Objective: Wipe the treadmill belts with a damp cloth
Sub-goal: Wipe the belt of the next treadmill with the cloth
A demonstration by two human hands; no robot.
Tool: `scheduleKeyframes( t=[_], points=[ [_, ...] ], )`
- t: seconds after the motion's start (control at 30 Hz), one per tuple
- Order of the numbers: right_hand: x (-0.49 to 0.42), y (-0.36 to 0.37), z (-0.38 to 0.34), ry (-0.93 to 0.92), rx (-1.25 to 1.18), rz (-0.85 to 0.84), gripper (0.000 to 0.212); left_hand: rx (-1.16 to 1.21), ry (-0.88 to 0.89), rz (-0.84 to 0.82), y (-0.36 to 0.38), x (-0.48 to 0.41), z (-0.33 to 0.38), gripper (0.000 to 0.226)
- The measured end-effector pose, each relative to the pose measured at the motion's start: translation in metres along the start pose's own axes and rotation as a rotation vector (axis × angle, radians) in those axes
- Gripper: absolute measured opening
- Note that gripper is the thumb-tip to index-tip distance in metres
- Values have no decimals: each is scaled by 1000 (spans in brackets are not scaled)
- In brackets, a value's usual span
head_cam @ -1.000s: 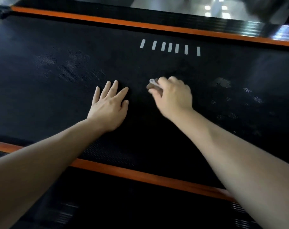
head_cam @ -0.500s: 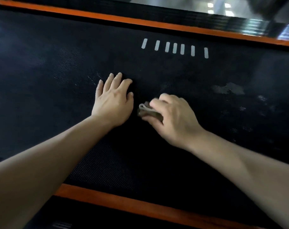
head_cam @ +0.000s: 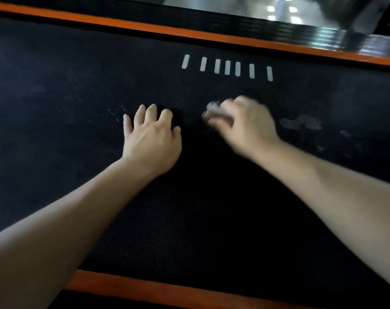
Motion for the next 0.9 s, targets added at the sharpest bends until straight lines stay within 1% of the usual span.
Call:
scheduleKeyframes(
  t=[0.07, 0.1, 0.13, 0.2, 0.23, 0.27, 0.3, 0.33, 0.37, 0.43, 0.47, 0.5, 0.53, 0.6, 0.63, 0.67, 0.7, 0.73, 0.8, 0.83, 0.87, 0.9],
  points=[
    [-16, -1, 49, 240, 70, -6, 37, -1, -38, 5, 4, -1, 4, 42],
    [-17, 0, 55, 292, 72, -2, 36, -6, -46, 10, 7, 0, 5, 44],
    [-14, 2, 46, 280, 57, 0, 35, -14, -39, 13, 9, 0, 6, 45],
    [-2, 3, 1, 82, -52, 15, 35, -23, -18, 20, 12, 1, 6, 46],
    [9, 3, -18, -6, -134, -9, 37, -25, -13, 22, 12, 0, 5, 47],
    [18, 3, -25, -57, -187, -41, 39, -28, -10, 22, 12, 1, 4, 47],
    [19, 2, -18, -74, -190, -51, 41, -30, -8, 25, 12, 2, 4, 47],
    [16, 0, -1, -46, -131, -39, 43, -34, -4, 28, 12, 2, 4, 47],
    [8, -2, 26, 24, -57, -7, 43, -39, -2, 29, 12, 2, 5, 47],
    [0, -10, 83, 297, 41, 32, 39, -51, -1, 31, 14, 3, 5, 46],
    [0, -12, 97, 402, 60, 48, 36, -55, 0, 37, 13, 2, 4, 46],
    [-1, -10, 97, 434, 66, 54, 35, -56, 4, 42, 13, 2, 5, 46],
    [-1, -6, 84, 397, 56, 41, 33, -54, 20, 43, 13, 2, 6, 46],
    [4, 0, 46, 227, -29, -1, 33, -54, 71, 26, 14, 3, 12, 49],
    [8, 1, 34, 162, -77, -27, 34, -55, 84, 12, 14, 2, 14, 50],
    [10, 1, 36, 136, -72, -44, 34, -55, 81, -3, 15, 1, 15, 52],
    [7, -2, 49, 152, -20, -33, 33, -56, 70, -17, 15, 0, 16, 52],
    [0, -5, 71, 223, 41, -15, 33, -60, 57, -30, 16, -1, 17, 53],
    [-14, -12, 119, 445, 86, 25, 34, -83, 53, -40, 19, -1, 17, 57],
    [-19, -14, 130, 516, 88, 38, 33, -97, 57, -36, 19, 0, 17, 58],
    [-25, -11, 127, 520, 87, 35, 32, -106, 60, -33, 20, 0, 17, 59],
    [-29, -6, 113, 468, 70, 18, 32, -110, 60, -31, 19, 0, 17, 60]
  ],
)
Point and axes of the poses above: each hand's wrist, its own x-axis away from the middle knuckle, its own y-axis out of the palm, z = x × y, the point moved 8 cm from there along -x, towards the middle knuckle, and after that the axes turned 13 degrees about -y, right-handed, at the moved point
